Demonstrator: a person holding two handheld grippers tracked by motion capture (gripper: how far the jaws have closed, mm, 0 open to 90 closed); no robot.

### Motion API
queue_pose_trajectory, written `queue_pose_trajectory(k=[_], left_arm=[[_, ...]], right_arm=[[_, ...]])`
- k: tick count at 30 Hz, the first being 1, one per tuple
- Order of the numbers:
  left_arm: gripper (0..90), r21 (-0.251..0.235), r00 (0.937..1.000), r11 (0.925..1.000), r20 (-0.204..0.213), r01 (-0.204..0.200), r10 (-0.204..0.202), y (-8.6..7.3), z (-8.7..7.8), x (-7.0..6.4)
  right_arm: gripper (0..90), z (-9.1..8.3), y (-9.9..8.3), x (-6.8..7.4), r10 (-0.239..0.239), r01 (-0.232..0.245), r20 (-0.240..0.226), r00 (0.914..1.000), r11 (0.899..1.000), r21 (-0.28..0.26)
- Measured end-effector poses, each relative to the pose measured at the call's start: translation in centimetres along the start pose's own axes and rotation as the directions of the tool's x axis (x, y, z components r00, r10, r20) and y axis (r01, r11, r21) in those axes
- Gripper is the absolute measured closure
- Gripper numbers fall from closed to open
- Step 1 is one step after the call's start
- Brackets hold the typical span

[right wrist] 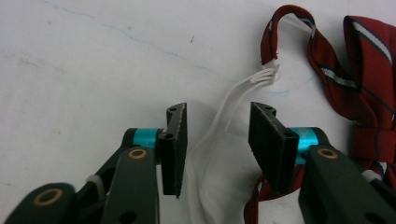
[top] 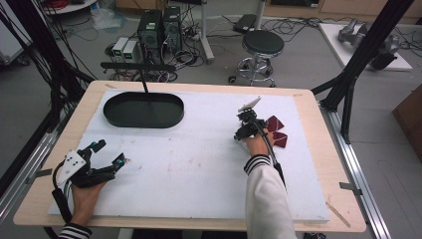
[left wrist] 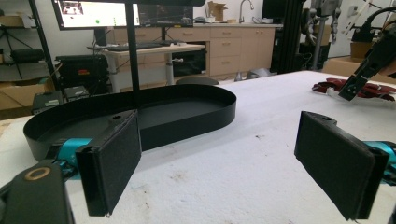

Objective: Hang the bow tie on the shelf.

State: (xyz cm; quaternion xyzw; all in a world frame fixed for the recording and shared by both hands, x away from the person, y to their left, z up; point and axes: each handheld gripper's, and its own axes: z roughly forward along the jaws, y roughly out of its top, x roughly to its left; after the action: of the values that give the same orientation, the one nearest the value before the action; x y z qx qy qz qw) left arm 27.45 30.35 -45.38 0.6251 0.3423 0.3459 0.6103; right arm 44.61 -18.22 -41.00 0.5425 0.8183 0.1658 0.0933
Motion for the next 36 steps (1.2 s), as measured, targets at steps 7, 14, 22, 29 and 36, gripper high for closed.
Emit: queue_pose_trajectory(k=[7,14,22,29,36], left_arm=[[15.1,-0.002,1.0,1.0,0.001,0.001,-0.001,0.0,0.0,0.0],[15.0,-0.005,1.0,1.0,0.0,0.001,-0.001,0.0,0.0,0.0],[15.0,-0.005,1.0,1.0,0.001,0.001,-0.001,0.0,0.0,0.0],[15.0,-0.005,1.0,1.0,0.002,0.0,0.0,0.0,-0.1,0.0],[15.1,-0.009,1.0,1.0,0.002,0.0,0.0,0.0,-0.1,0.0]], right_arm=[[65.5,0.1,0.0,-0.1,0.003,-0.003,0.011,0.9999,1.0,0.015],[74.3,0.2,0.0,-0.1,0.012,-0.012,0.013,0.9998,0.999,0.03],[86.9,0.3,0.1,0.0,0.002,-0.003,0.008,1.0,0.999,0.035],[86.9,-0.1,0.2,0.3,-0.026,0.026,0.018,0.9995,1.0,-0.001],[86.9,-1.4,0.3,0.4,-0.029,0.027,-0.016,0.9995,0.993,-0.113]])
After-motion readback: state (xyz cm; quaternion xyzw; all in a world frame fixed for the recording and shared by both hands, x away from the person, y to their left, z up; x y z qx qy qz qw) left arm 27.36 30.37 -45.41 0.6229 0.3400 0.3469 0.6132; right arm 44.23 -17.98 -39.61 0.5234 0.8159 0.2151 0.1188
